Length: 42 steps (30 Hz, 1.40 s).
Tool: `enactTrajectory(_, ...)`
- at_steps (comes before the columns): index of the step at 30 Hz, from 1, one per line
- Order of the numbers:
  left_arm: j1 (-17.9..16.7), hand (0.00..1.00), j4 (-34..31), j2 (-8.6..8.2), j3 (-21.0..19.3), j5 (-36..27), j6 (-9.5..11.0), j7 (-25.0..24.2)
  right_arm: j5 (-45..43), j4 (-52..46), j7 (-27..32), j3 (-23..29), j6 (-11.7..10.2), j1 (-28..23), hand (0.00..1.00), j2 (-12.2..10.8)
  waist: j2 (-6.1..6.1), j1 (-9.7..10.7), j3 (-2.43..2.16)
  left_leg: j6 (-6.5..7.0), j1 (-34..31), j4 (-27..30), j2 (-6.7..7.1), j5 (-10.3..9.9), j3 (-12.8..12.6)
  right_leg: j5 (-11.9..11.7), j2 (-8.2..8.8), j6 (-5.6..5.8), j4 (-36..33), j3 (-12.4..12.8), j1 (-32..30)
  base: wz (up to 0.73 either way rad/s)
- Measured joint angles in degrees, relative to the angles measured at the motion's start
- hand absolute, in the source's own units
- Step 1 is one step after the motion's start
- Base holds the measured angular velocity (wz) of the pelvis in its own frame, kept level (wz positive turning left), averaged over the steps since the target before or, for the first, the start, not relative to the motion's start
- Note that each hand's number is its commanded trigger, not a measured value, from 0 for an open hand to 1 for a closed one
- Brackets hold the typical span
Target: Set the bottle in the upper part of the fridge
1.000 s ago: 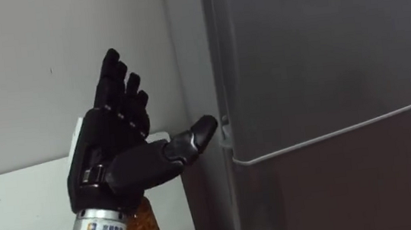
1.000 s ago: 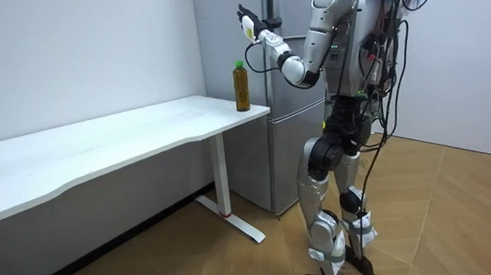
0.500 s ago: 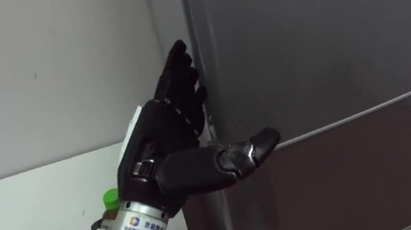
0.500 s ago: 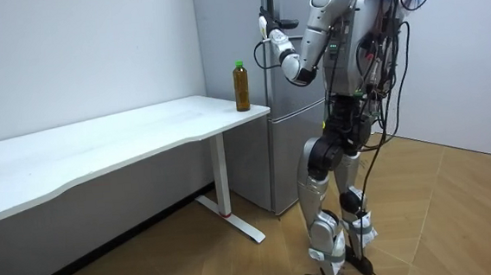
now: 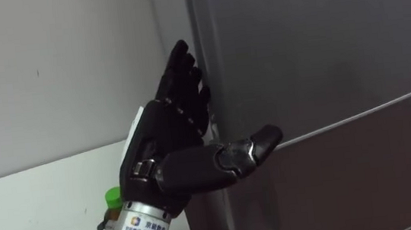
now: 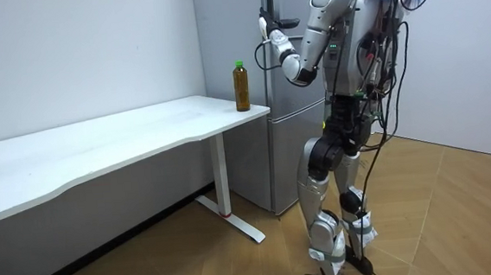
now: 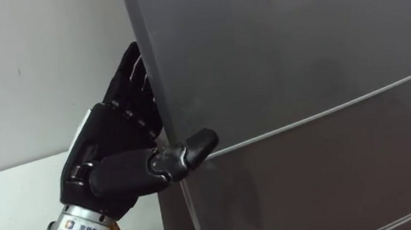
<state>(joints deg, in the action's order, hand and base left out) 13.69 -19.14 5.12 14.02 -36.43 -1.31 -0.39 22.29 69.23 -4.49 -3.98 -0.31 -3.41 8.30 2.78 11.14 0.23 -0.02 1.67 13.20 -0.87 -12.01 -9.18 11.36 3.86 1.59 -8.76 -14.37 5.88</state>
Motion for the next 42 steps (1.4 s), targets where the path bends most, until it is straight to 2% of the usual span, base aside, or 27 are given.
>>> enactTrajectory(11,0.0,0.00,0.0,0.01,1.8,0.0,0.4,-0.4,0.0,0.0,-0.5,-1.6,0.4,0.4,0.00,0.6,-0.19,-0.2,0.14,0.00,-0.5,0.2,0.07,0.0,0.0,0.0,0.07,0.04,0.1,-0.2,-0.1,0.00)
enactTrajectory(17,-0.1,0.00,0.0,0.05,2.9,1.3,-0.2,-2.1,0.0,0.0,-0.5,-1.6,0.4,0.5,0.00,0.6,-0.21,-0.3,0.16,0.00,-0.7,0.2,0.08,0.0,0.0,0.0,0.08,0.04,0.1,-0.3,-0.3,0.00)
enactTrajectory(18,-0.1,0.07,0.0,0.06,2.9,1.3,-0.2,-2.3,0.0,0.0,-0.5,-1.6,0.4,0.5,0.00,0.6,-0.22,-0.4,0.16,0.00,-0.7,0.2,0.09,0.0,-0.1,0.0,0.08,0.04,0.1,-0.3,-0.3,0.00)
enactTrajectory(21,-0.1,0.13,0.0,0.07,3.0,2.5,-0.1,-2.4,0.0,0.0,-0.5,-1.6,0.4,0.5,0.00,0.6,-0.22,-0.4,0.16,0.00,-0.8,0.2,0.08,0.0,-0.1,0.0,0.07,0.04,0.1,-0.2,-0.3,0.00)
enactTrajectory(24,-0.1,0.35,0.0,0.07,3.0,4.7,0.0,-2.6,-0.1,0.0,-0.5,-1.6,0.3,0.5,0.00,0.6,-0.25,-0.4,0.17,0.00,-0.8,0.2,0.08,0.0,0.0,0.0,0.07,0.04,0.1,-0.3,-0.3,0.00)
enactTrajectory(25,-0.1,0.49,0.0,0.07,3.1,4.8,0.0,-2.6,-0.1,0.0,-0.6,-1.6,0.3,0.5,0.00,0.6,-0.27,-0.4,0.17,0.00,-0.8,0.2,0.08,0.0,0.0,0.0,0.07,0.04,0.1,-0.3,-0.3,0.00)
enactTrajectory(27,-0.1,0.53,0.0,-0.01,3.1,5.5,0.0,-2.6,0.0,0.0,-0.6,-1.6,0.1,0.5,0.00,0.6,-0.39,-0.3,0.21,0.02,-1.0,0.2,0.08,0.0,0.0,0.0,0.09,0.04,0.1,-0.8,-0.3,0.07)
enactTrajectory(28,-0.1,0.60,0.0,-0.09,3.1,5.6,0.1,-2.6,0.0,0.0,-0.6,-1.6,0.0,0.6,0.00,0.6,-0.43,-0.3,0.23,0.04,-1.0,0.2,0.08,0.0,0.0,0.0,0.09,0.04,0.1,-0.8,-0.4,0.05)
enactTrajectory(30,-0.1,0.63,0.0,-0.06,3.2,5.6,0.5,-2.6,-0.1,0.2,-0.6,-1.7,-0.3,0.6,0.00,0.6,-0.55,-0.3,0.19,0.04,-1.0,0.2,0.08,0.0,0.0,0.0,0.11,0.05,0.1,-0.9,-0.3,0.00)
enactTrajectory(32,-0.6,0.62,-0.7,0.30,4.3,5.6,0.9,-3.2,-0.1,0.2,-0.6,-1.7,-0.4,0.5,0.00,0.6,-0.65,-0.4,0.24,0.04,-1.0,0.2,0.09,0.0,0.0,0.0,0.12,0.05,0.1,-1.0,-0.3,0.02)
enactTrajectory(36,-1.4,0.55,-1.1,-0.73,4.8,7.0,0.9,-3.1,-0.1,0.6,-0.6,-1.7,-1.0,0.6,0.00,0.6,-0.76,-0.5,0.31,0.04,-1.1,0.2,0.05,0.0,0.0,0.0,0.10,0.04,0.1,-1.1,-0.3,0.01)
enactTrajectory(39,-1.4,0.50,-1.1,-0.72,4.7,7.3,0.9,-3.1,0.0,0.7,-0.6,-1.7,-1.0,0.7,0.00,0.6,-0.73,-0.5,0.29,0.04,-1.1,0.2,0.03,0.0,0.0,0.0,0.08,0.04,0.1,-1.1,-0.3,0.00)
enactTrajectory(40,-1.4,0.41,-1.1,-0.72,4.7,7.3,0.9,-3.1,0.0,0.7,-0.6,-1.7,-1.1,0.7,0.00,0.6,-0.72,-0.4,0.29,0.04,-1.1,0.2,0.04,0.0,0.0,0.0,0.09,0.04,0.1,-1.1,-0.3,0.00)
enactTrajectory(41,-1.4,0.27,-1.1,-0.74,4.8,7.1,0.9,-3.1,0.0,0.8,-0.6,-2.2,-1.1,0.8,0.00,0.6,-0.70,-0.4,0.27,0.04,-1.1,0.2,0.05,0.0,0.0,0.0,0.10,0.04,0.1,-1.2,-0.3,0.00)
enactTrajectory(42,-1.4,0.22,-1.1,-0.78,4.8,6.9,0.9,-3.1,0.1,0.9,-0.5,-2.8,-1.1,0.9,0.00,0.6,-0.68,-0.3,0.26,0.04,-1.1,0.2,0.05,0.0,0.0,0.0,0.10,0.04,0.1,-1.2,-0.3,0.00)
